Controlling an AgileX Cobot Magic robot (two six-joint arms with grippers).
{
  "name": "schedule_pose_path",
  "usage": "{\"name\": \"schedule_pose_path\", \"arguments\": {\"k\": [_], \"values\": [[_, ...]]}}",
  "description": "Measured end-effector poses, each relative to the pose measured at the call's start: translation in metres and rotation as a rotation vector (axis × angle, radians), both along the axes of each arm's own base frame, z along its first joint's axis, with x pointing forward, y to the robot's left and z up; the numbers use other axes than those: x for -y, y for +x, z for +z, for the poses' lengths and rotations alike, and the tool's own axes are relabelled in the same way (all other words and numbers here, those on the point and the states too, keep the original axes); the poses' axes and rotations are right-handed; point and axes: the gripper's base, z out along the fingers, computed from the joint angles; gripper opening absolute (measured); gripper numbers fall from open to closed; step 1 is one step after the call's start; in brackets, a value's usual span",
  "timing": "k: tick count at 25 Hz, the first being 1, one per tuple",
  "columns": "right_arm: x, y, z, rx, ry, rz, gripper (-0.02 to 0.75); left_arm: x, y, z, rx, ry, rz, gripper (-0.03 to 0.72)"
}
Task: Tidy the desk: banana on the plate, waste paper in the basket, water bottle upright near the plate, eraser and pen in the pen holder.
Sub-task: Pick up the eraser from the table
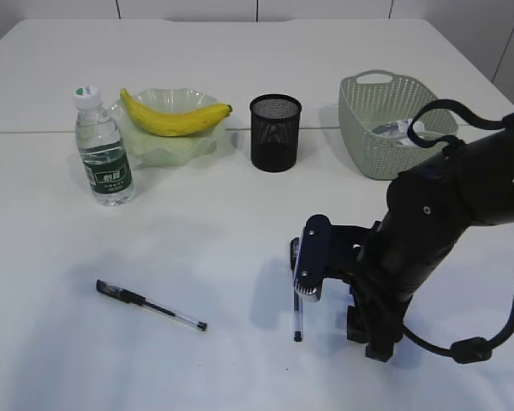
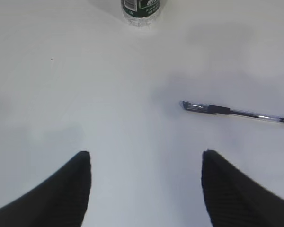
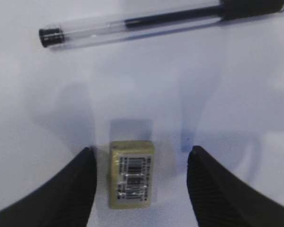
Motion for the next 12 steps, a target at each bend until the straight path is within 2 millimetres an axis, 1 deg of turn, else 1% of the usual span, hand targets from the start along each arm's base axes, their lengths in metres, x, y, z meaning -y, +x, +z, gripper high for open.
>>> {"name": "schedule_pose_path", "arguments": {"k": [6, 8, 12], "values": [[-0.0006, 0.0011, -0.0026, -0.002, -0.001, 0.002, 0.445, 0.0000, 0.0002, -0.0002, -0.001, 0.001, -0.001, 0.512], [-0.0009, 0.0016, -0.0024, -0.001, -0.001, 0.002, 0.414, 0.0000, 0.0002, -0.0002, -0.001, 0.001, -0.001, 0.510], [-0.0004, 0.0008, -0.0034, -0.013, -0.007, 0.002, 0.303, 0.0000, 0.0002, -0.0002, -0.001, 0.001, -0.001, 0.508]]}}
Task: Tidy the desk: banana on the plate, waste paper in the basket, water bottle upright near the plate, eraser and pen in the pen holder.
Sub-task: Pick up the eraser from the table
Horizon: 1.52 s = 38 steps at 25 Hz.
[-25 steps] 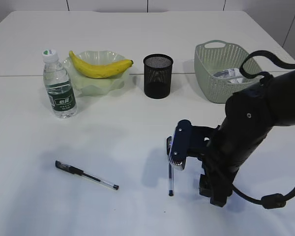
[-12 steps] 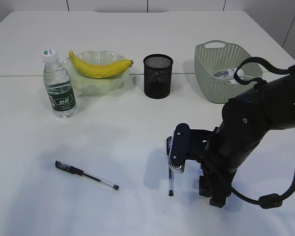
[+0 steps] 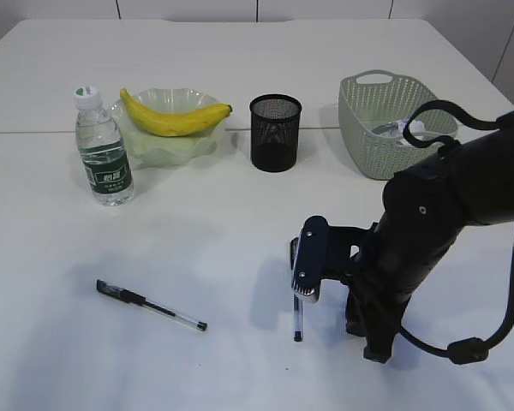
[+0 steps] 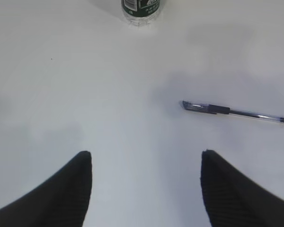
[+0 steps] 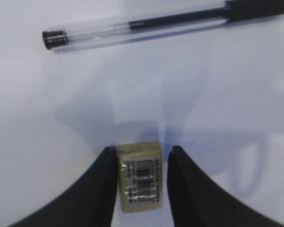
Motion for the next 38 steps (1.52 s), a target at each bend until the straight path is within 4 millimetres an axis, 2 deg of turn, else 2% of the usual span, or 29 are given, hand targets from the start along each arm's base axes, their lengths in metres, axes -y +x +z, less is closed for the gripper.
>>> {"name": "schedule_pose_path", "arguments": {"k": [3, 6, 14, 22, 33, 38], "values": [[0.001, -0.001, -0.001, -0.014, -0.008, -0.001, 0.220, 0.000, 0.000, 0.000, 0.000, 0.000, 0.000, 0.508], [0.001, -0.001, 0.000, -0.022, -0.012, -0.001, 0.185, 0.000, 0.000, 0.000, 0.000, 0.000, 0.000, 0.507], [0.001, -0.002, 0.000, -0.038, -0.022, -0.002, 0.127, 0.000, 0.000, 0.000, 0.000, 0.002, 0.000, 0.506], [0.004, -0.007, 0.005, -0.071, -0.041, -0.005, 0.119, 0.000, 0.000, 0.000, 0.000, 0.002, 0.000, 0.506], [0.006, -0.012, 0.038, -0.021, -0.002, -0.022, 0.113, 0.000, 0.000, 0.000, 0.000, 0.002, 0.000, 0.506], [0.003, -0.006, 0.057, 0.009, 0.026, -0.068, 0.113, 0.000, 0.000, 0.000, 0.000, 0.002, 0.000, 0.506]]}}
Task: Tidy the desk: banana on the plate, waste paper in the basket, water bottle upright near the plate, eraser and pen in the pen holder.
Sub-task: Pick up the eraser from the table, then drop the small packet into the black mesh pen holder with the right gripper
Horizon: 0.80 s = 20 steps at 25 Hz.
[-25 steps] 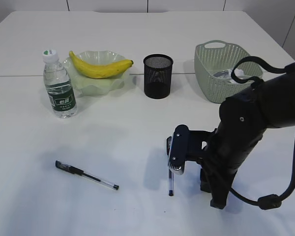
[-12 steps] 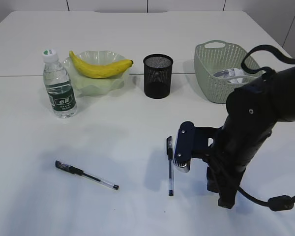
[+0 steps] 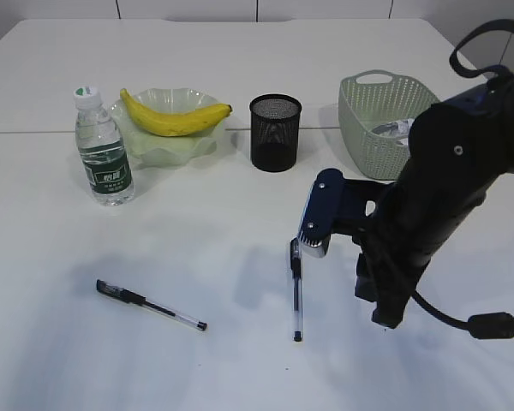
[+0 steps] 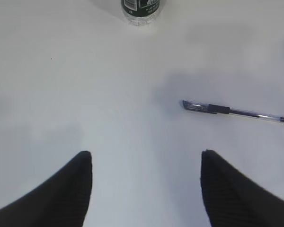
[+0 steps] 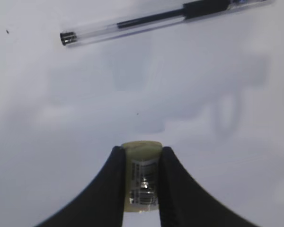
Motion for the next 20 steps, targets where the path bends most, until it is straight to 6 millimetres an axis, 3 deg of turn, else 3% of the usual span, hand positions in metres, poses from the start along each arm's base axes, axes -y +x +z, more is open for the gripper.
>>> {"name": "schedule_pose_path", "arguments": {"k": [14, 20], "values": [[-0.017, 0.028, 0.048, 0.121, 0.149, -0.162, 0.113, 0.000, 0.000, 0.000, 0.000, 0.000, 0.000, 0.506], [-0.021, 0.036, 0.056, 0.195, 0.210, -0.192, 0.113, 0.000, 0.000, 0.000, 0.000, 0.000, 0.000, 0.506]]}}
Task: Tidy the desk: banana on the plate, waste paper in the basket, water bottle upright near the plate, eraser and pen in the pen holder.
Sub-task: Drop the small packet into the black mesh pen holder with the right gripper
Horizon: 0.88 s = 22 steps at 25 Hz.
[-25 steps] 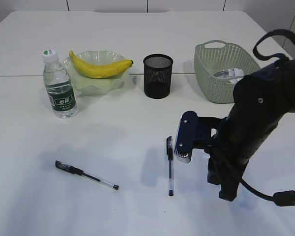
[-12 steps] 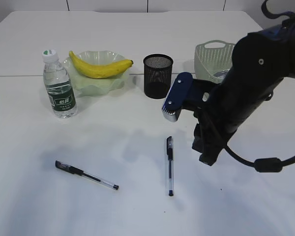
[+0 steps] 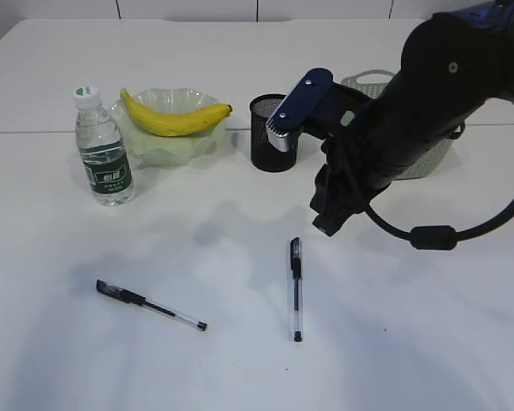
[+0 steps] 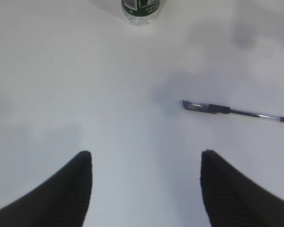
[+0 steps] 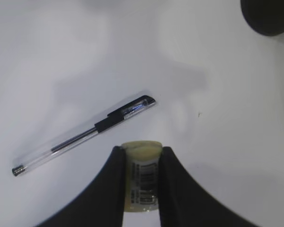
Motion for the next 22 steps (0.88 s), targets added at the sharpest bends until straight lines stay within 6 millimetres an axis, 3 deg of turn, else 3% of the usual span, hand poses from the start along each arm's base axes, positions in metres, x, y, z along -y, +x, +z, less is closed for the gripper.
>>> {"name": "schedule_pose_path", "arguments": {"k": [6, 16, 22], "values": [[-0.001, 0.009, 0.005, 0.085, 0.065, -0.044, 0.112, -0.001, 0.000, 0.000, -0.002, 0.000, 0.005, 0.502], [0.026, 0.033, 0.014, 0.210, 0.160, -0.184, 0.111, -0.001, 0.000, 0.000, -0.006, 0.001, 0.004, 0.497], [0.027, 0.041, 0.022, 0.317, 0.215, -0.190, 0.111, -0.001, 0.000, 0.000, -0.006, 0.001, 0.004, 0.497]]}}
